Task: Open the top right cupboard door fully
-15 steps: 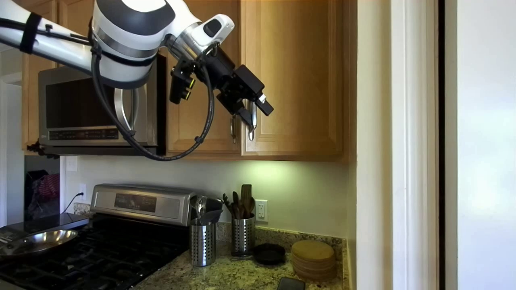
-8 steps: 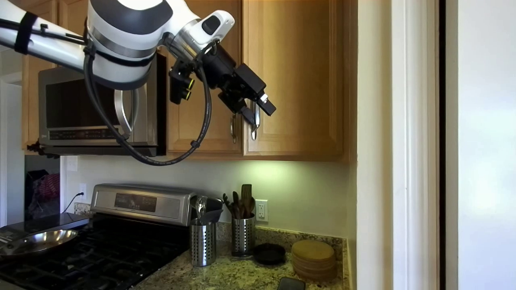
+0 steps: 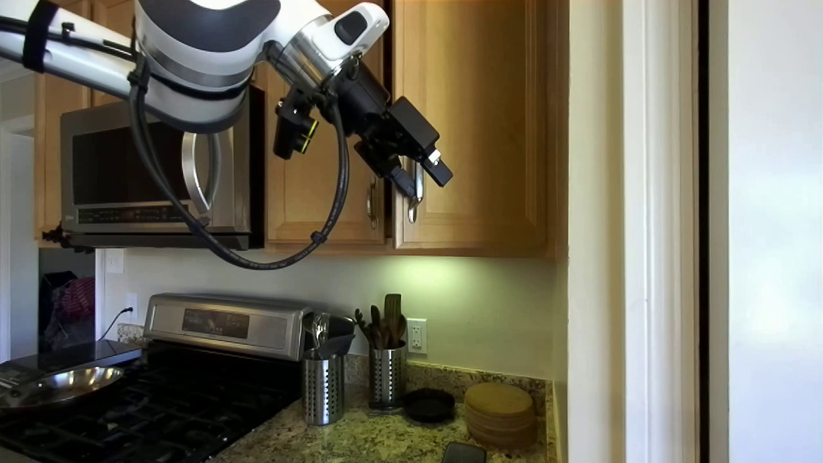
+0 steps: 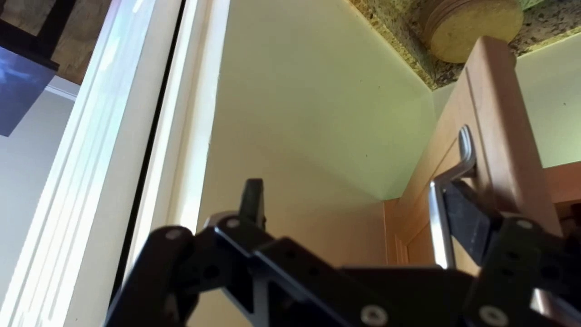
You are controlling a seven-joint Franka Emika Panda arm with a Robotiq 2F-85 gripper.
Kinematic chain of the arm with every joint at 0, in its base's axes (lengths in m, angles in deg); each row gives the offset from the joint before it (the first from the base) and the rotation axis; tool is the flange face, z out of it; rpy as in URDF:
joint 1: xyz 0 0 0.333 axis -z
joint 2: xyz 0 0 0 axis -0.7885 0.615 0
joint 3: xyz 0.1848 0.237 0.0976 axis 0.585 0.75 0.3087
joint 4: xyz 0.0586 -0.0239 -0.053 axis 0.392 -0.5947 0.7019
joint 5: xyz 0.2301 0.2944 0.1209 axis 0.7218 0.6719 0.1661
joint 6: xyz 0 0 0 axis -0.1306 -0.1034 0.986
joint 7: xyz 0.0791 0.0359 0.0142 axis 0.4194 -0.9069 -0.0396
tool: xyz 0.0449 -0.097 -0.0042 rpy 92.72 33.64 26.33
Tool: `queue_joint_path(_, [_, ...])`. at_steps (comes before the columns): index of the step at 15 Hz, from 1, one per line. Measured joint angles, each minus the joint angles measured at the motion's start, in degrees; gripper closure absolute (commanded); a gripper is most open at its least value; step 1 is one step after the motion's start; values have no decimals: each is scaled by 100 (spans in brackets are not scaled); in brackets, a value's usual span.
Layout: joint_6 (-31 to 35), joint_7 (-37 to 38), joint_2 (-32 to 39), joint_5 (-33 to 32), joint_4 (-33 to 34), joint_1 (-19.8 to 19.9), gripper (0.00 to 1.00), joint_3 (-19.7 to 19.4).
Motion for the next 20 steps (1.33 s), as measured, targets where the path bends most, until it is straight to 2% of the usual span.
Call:
queue_joint_path(9, [757, -519, -174, 416, -369, -11, 0, -347])
queue_joint_path(14, [701, -714, -1052, 420, -445, 26, 0, -378])
queue_joint_path(20, [701, -718, -1066, 420, -524, 26, 0, -380])
